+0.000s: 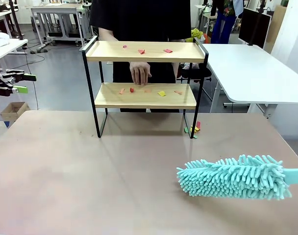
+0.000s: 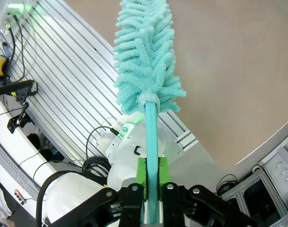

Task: Clean the shelf.
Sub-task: Clean the specific section of the Shelf indicated by the human with the Duster.

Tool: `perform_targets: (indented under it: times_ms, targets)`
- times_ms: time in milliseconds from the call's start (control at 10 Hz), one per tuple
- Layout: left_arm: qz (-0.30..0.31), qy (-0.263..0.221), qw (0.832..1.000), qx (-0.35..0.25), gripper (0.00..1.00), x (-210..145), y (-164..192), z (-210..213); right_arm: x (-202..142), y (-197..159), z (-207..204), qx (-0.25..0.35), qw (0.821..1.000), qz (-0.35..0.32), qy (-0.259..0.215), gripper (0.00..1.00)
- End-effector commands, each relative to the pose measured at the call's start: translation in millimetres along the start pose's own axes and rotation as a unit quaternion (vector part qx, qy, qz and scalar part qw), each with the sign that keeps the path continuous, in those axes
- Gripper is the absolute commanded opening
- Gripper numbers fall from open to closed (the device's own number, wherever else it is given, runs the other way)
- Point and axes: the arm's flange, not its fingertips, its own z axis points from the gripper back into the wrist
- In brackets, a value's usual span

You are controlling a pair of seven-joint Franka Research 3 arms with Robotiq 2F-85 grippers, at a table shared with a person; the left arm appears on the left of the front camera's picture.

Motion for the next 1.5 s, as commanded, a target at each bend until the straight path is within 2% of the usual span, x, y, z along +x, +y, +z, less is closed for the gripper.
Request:
perform_targets:
  times_ms: [0,700,800,1100,1400]
  targets:
    - [-0.001,0.0,1.0,0.0,1.0,2,-2,0,1,0,1,0.003,1.0,-0.001,-0.005,0.13]
    - [-0.001,0.0,1.0,0.0,1.0,2,-2,0,0,0,0,0.0,1.0,0.0,0.0,0.13]
    - [-0.001,0.0,1.0,0.0,1.0,2,-2,0,6,9,11,0.027,0.997,0.039,-0.055,0.13]
    - [-0.001,0.0,1.0,0.0,1.0,2,-2,0,39,41,34,0.048,0.993,0.039,-0.097,0.13]
    - [-0.001,0.0,1.0,0.0,1.0,2,-2,0,91,78,40,0.07,0.984,-0.038,-0.158,0.13]
